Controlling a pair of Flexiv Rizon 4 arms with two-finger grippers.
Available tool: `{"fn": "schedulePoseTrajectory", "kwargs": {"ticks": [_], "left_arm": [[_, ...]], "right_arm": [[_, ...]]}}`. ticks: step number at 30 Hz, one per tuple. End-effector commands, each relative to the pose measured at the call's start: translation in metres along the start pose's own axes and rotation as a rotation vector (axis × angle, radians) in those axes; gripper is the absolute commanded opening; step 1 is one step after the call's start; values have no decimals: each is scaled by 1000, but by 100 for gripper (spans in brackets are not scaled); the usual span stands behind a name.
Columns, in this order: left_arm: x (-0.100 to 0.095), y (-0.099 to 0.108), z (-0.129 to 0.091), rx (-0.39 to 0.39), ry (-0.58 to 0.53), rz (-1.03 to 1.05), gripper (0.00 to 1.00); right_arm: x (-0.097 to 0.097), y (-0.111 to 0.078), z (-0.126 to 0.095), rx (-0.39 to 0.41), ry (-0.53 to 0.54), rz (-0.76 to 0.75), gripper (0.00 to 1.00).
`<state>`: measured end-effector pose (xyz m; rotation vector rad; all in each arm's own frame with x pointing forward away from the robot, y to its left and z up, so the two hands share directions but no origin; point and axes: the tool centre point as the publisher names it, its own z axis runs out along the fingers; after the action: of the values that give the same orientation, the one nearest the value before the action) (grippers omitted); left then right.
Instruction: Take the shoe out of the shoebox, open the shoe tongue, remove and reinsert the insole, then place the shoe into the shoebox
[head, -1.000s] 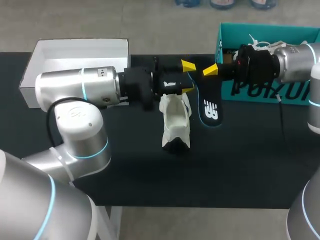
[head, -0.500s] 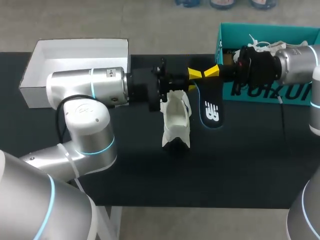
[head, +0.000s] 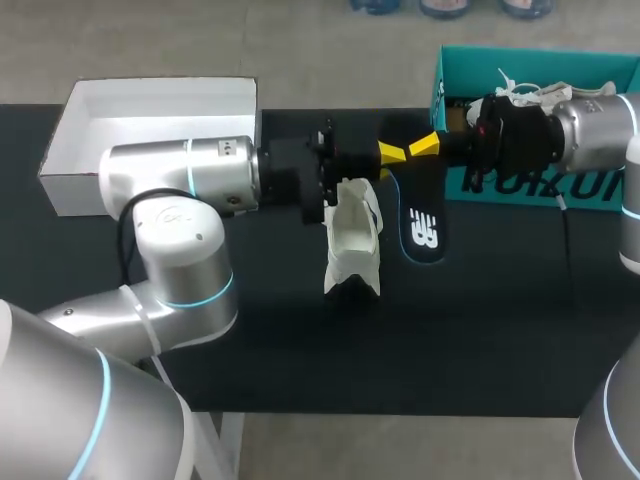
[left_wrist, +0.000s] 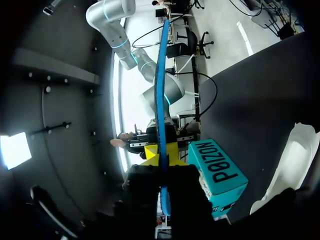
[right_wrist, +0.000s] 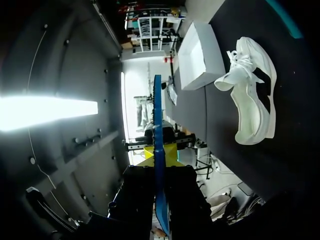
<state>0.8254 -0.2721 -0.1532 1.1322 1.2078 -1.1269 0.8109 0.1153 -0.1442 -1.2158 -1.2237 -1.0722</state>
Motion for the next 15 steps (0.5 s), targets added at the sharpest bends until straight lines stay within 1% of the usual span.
{"fn": "schedulePoseTrajectory", "kwargs": {"ticks": [1, 2, 3, 4, 5, 10, 15], "left_arm": [[3, 0, 4, -5, -2, -6, 0], [3, 0, 4, -5, -3, -9, 0], [3, 0, 4, -5, -4, -11, 0], [4, 0, 4, -5, -4, -13, 0], [4, 0, 4, -3, -4, -17, 0], [5, 1, -1, -5, -1, -35, 0], [-1, -1, -8, -8, 7, -47, 0]], "right_arm": [[0, -1, 0, -4, 3, 6, 0], [0, -1, -1, -4, 3, 7, 1], [-1, 0, -1, -4, 2, 8, 33], [-1, 1, -3, -5, 1, 8, 71], [-1, 1, -4, -8, 0, 9, 100], [-4, 7, -20, -41, -21, 8, 100], [-12, 14, -40, -28, -73, -1, 100]]}}
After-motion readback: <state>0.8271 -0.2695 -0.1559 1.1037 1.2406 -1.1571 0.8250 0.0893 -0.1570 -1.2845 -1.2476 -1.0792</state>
